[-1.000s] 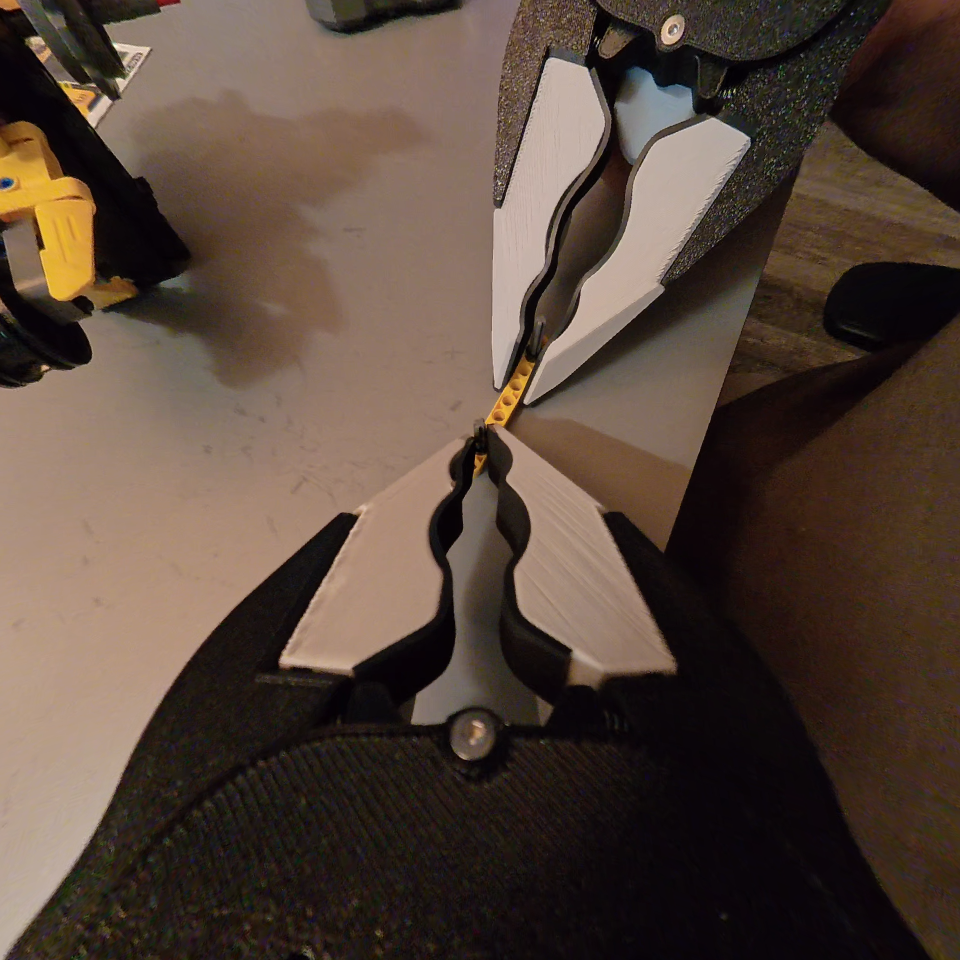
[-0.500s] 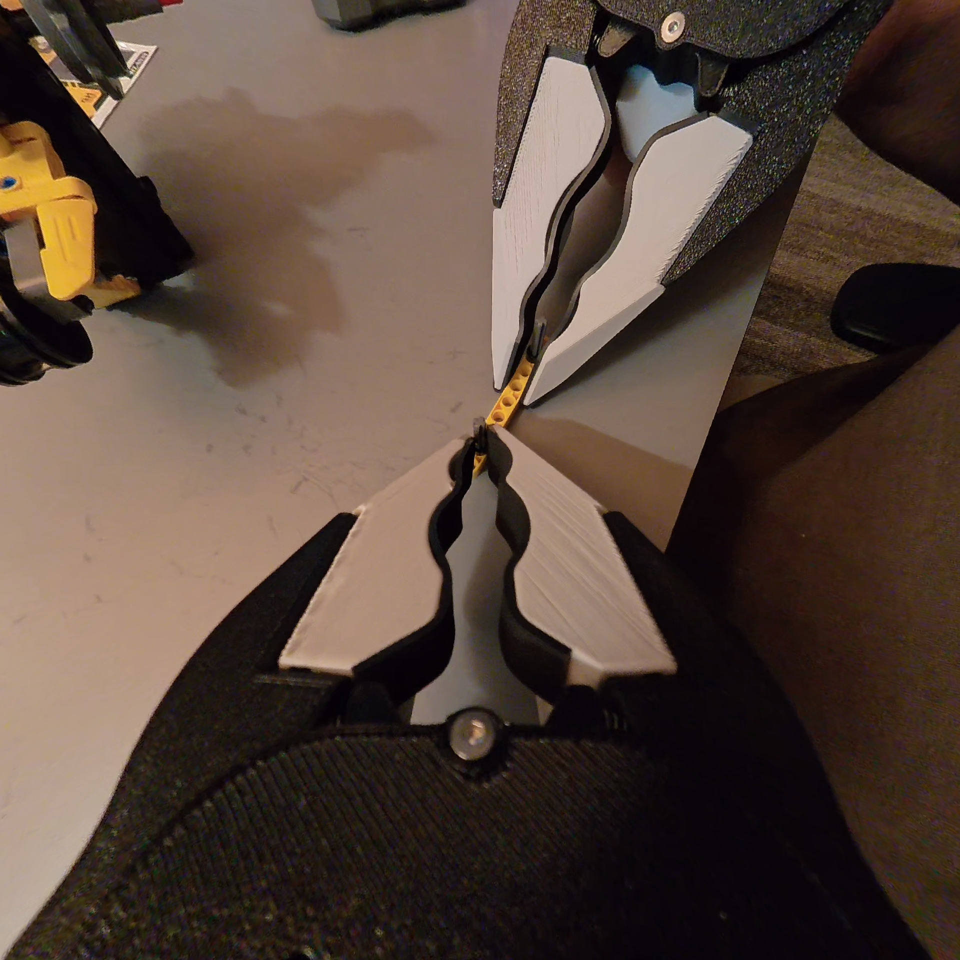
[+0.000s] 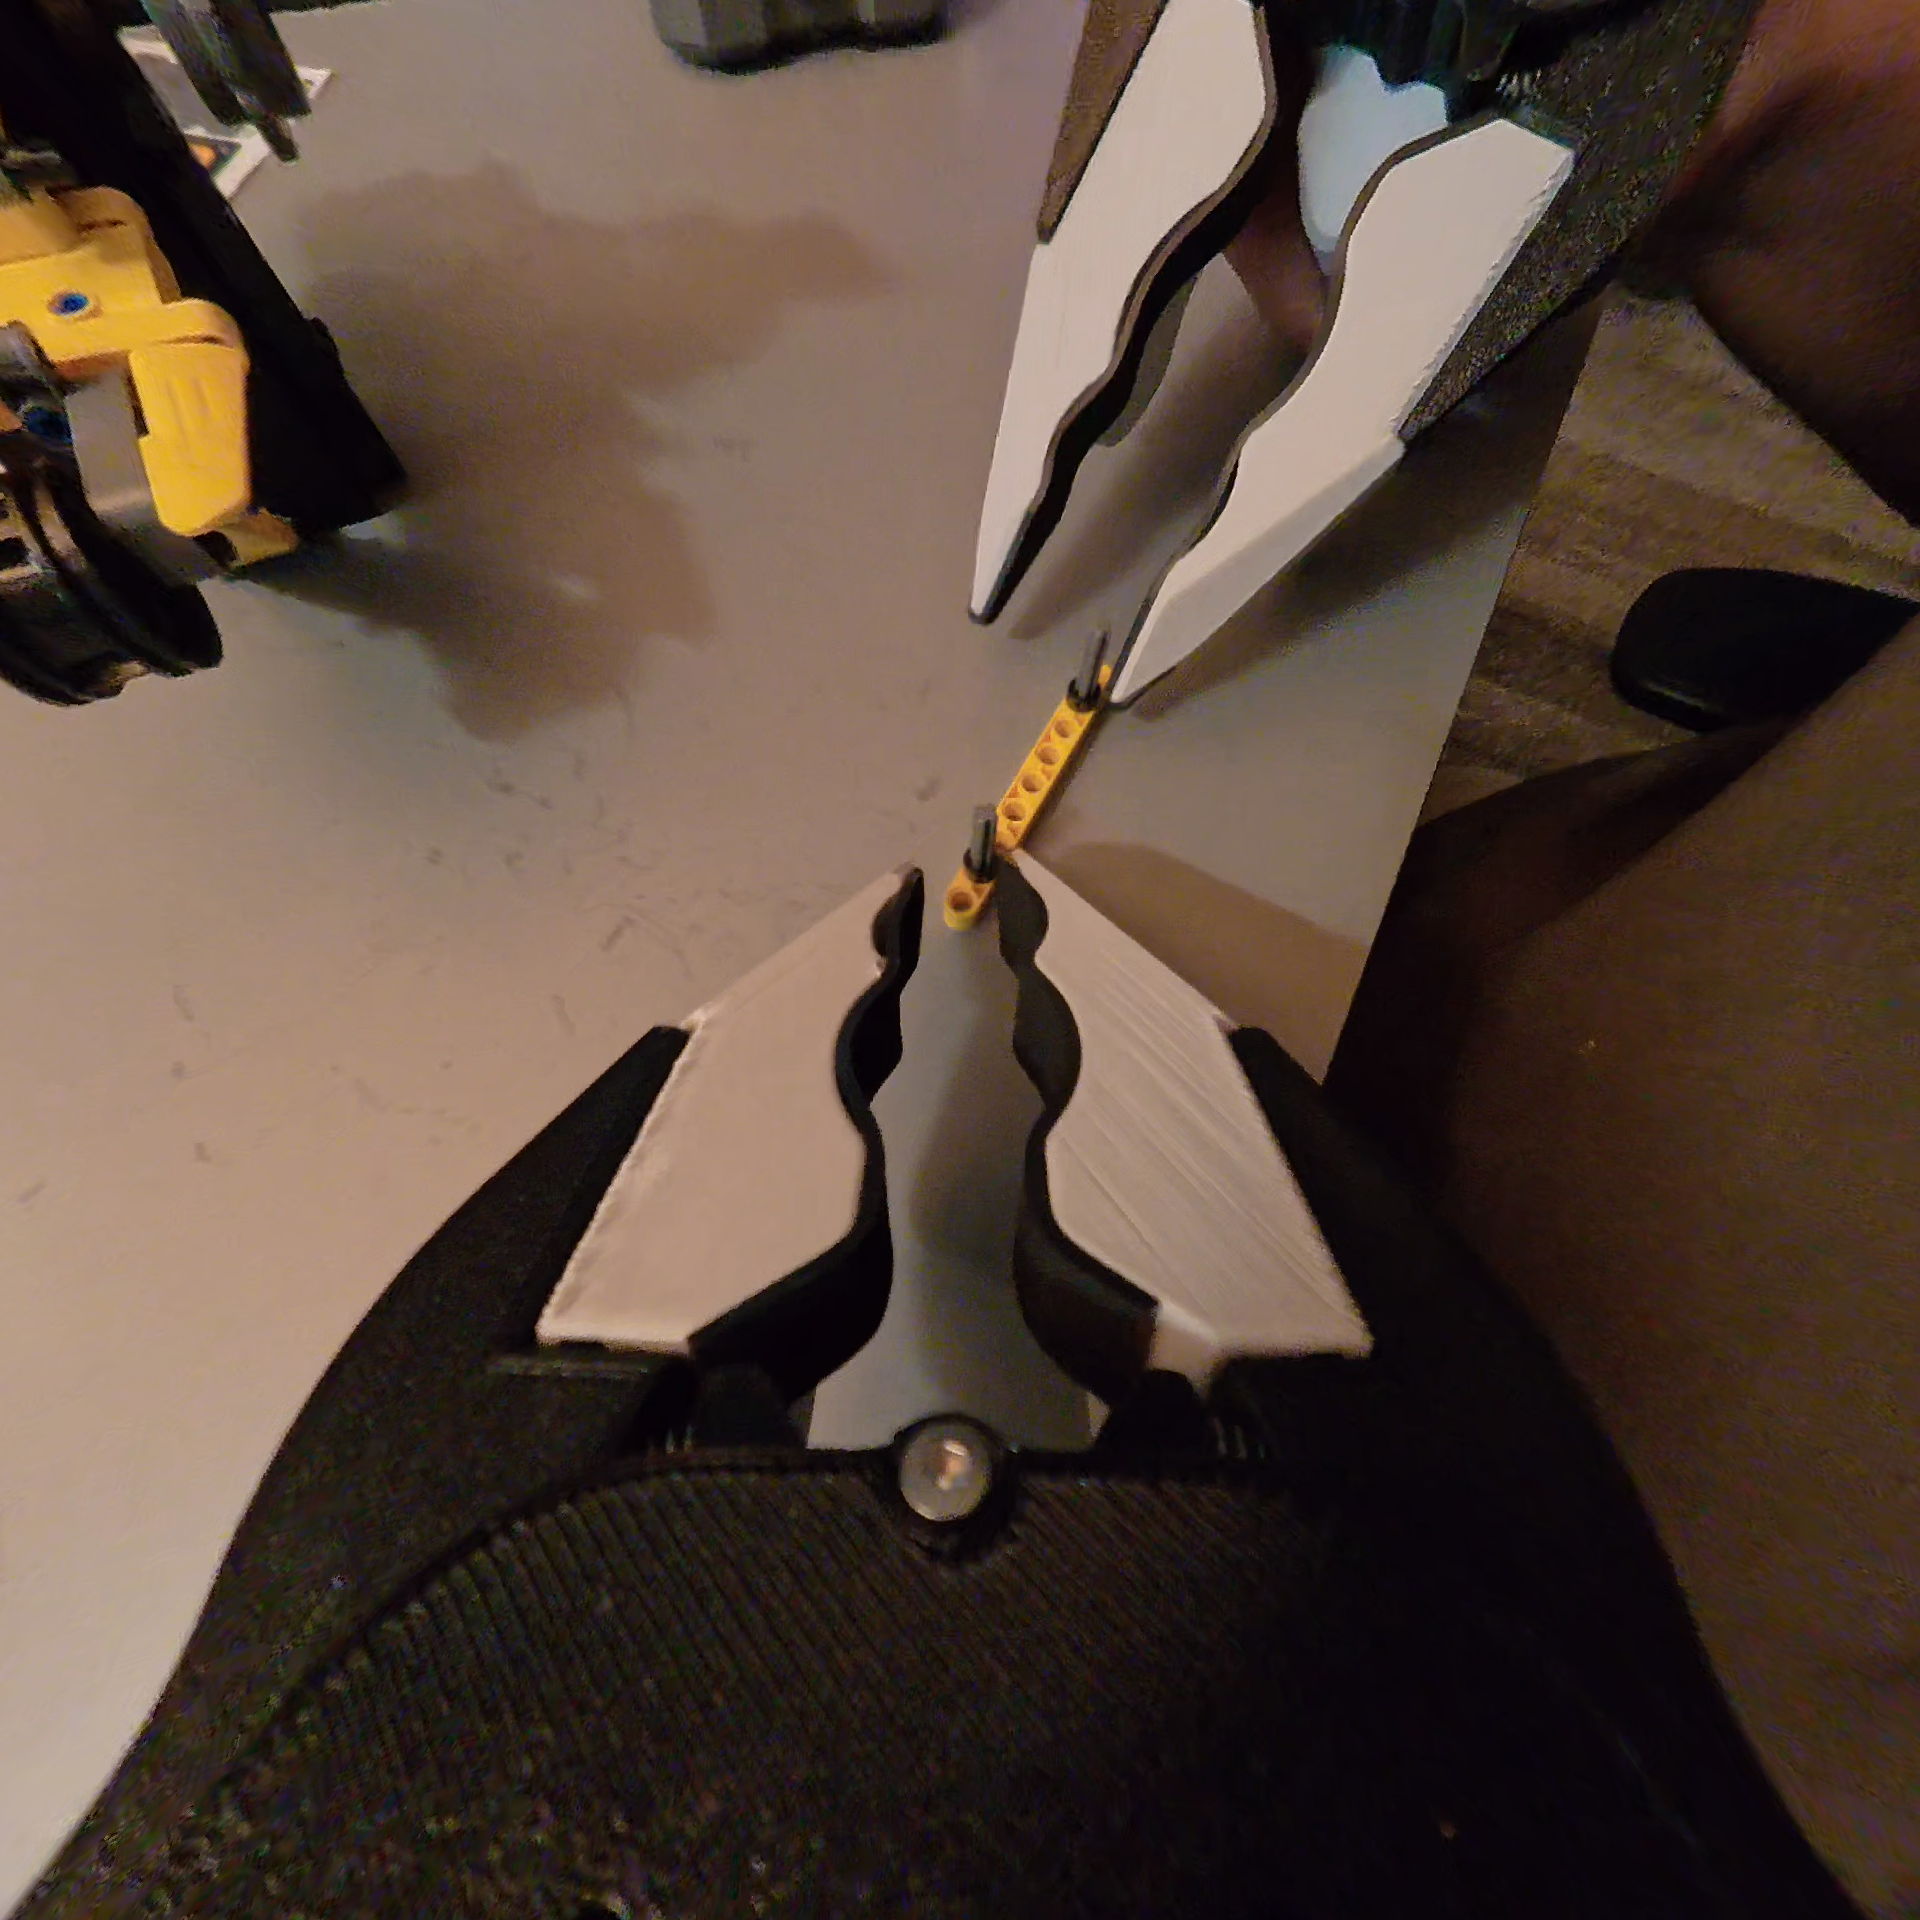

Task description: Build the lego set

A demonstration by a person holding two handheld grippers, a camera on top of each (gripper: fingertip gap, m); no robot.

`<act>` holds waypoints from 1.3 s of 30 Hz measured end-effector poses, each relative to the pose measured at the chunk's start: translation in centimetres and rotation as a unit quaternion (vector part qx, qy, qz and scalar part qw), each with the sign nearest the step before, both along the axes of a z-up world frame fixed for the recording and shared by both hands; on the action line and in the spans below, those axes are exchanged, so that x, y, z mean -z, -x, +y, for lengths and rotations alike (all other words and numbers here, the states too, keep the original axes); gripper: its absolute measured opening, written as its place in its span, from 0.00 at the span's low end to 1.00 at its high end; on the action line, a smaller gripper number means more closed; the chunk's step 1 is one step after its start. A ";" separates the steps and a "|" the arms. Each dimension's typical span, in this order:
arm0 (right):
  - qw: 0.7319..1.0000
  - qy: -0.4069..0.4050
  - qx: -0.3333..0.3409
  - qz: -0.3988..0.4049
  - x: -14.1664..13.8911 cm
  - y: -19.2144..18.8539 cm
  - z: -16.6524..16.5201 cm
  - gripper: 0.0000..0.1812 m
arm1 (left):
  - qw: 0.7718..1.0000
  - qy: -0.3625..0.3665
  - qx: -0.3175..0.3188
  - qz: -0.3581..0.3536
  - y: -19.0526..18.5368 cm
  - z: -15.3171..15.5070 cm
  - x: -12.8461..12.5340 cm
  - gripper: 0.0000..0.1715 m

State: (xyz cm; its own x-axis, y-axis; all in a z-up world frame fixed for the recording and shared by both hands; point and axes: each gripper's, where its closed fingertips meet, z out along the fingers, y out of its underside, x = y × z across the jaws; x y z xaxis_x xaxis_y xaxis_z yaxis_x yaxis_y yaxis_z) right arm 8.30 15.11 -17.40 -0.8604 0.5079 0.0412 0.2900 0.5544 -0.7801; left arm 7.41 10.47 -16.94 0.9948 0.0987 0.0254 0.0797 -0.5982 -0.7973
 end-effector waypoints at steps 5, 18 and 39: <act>0.999 0.029 0.015 0.002 -0.8 -0.2 0.7 0.17 | 0.999 -0.026 0.025 -0.034 -0.2 -0.1 -0.8 0.14; 0.999 0.044 0.024 -0.012 -1.0 -0.7 1.5 0.17 | 0.999 -0.029 0.018 -0.023 0.9 -0.4 -0.9 0.25; 0.970 0.120 0.203 0.063 -4.1 8.0 6.1 0.24 | 0.989 -0.091 -0.099 -0.066 9.4 -1.8 -5.5 0.57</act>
